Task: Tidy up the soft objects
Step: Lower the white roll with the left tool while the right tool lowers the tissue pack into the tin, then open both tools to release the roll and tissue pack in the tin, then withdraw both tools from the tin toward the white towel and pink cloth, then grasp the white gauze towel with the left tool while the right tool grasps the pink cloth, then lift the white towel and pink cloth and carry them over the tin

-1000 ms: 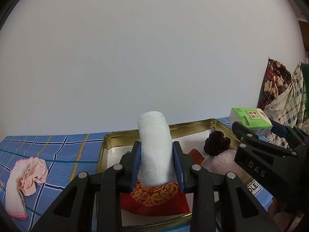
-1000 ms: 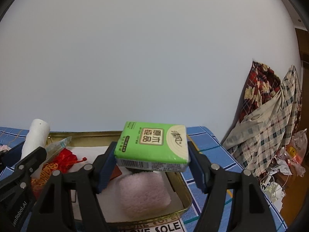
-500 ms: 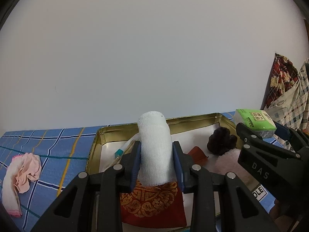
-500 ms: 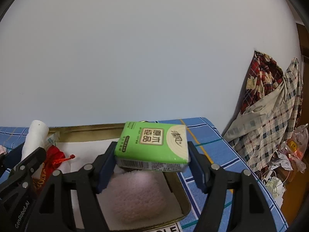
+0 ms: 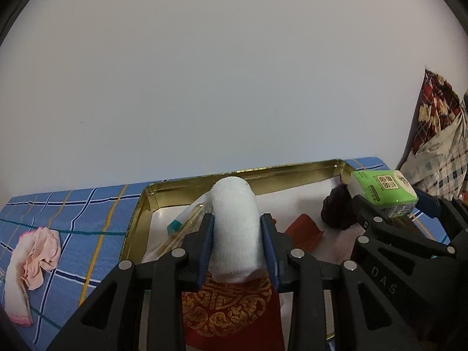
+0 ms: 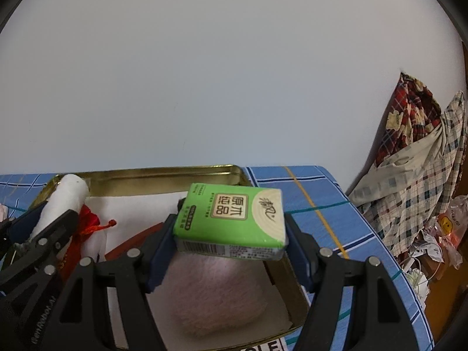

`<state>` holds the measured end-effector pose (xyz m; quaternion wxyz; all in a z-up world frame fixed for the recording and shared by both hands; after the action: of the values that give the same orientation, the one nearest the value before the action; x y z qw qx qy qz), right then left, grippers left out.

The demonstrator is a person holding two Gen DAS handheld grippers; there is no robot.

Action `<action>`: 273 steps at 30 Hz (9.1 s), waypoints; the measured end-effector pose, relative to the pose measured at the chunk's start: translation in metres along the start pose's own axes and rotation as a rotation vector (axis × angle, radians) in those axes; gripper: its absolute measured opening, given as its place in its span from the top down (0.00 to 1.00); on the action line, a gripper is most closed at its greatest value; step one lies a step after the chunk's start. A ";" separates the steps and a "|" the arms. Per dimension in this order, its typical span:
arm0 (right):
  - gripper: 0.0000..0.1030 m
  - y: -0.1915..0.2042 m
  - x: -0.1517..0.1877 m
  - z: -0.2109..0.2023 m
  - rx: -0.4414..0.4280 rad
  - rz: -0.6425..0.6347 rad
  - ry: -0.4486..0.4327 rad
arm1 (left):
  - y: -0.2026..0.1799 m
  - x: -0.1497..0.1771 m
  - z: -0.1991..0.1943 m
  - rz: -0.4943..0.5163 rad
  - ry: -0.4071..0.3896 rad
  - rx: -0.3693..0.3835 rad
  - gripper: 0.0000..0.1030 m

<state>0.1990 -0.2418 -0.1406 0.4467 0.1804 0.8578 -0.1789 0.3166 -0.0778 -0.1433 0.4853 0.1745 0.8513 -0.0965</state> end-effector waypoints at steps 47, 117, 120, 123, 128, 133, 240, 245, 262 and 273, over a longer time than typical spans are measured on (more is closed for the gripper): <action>0.00 -0.011 -0.012 -0.092 0.010 0.106 -0.462 | 0.114 0.028 -0.075 -0.051 -0.152 -0.281 0.15; 0.00 0.282 0.011 -0.125 -0.262 0.034 -0.233 | 0.347 0.099 -0.021 -0.373 0.304 -0.273 0.15; 0.00 0.287 0.009 -0.116 -0.266 0.026 -0.204 | 0.344 0.101 -0.016 -0.349 0.335 -0.273 0.14; 0.00 0.287 0.008 -0.104 -0.282 0.033 -0.153 | 0.345 0.102 -0.015 -0.327 0.343 -0.263 0.14; 0.00 0.298 0.009 -0.084 -0.311 0.014 -0.038 | 0.360 0.105 -0.019 -0.306 0.353 -0.244 0.14; 0.01 0.309 0.010 -0.065 -0.346 -0.004 0.063 | 0.374 0.106 -0.025 -0.341 0.359 -0.254 0.13; 0.93 0.047 -0.089 -0.175 -0.433 0.223 -0.456 | 0.179 -0.005 -0.083 -0.146 -0.260 0.044 0.71; 0.93 0.021 -0.089 -0.162 -0.389 0.250 -0.441 | 0.151 -0.009 -0.075 -0.118 -0.255 0.086 0.71; 0.93 -0.020 -0.080 -0.124 -0.298 0.243 -0.358 | 0.070 -0.008 -0.040 -0.065 -0.185 0.199 0.71; 0.93 -0.024 -0.070 -0.099 -0.275 0.203 -0.294 | 0.044 -0.007 -0.029 -0.047 -0.128 0.186 0.71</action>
<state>0.1554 -0.2267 -0.0257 0.6032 0.1754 0.7771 -0.0388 0.3136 -0.0290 -0.1223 0.5179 0.1921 0.8099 -0.1975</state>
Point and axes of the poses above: each gripper's, at about its wrist camera, not at the fingertips, and z roughly the way its jaws point, y to its left, x to its underside, the point moved 4 cm from there along z, roughly the way its jaws point
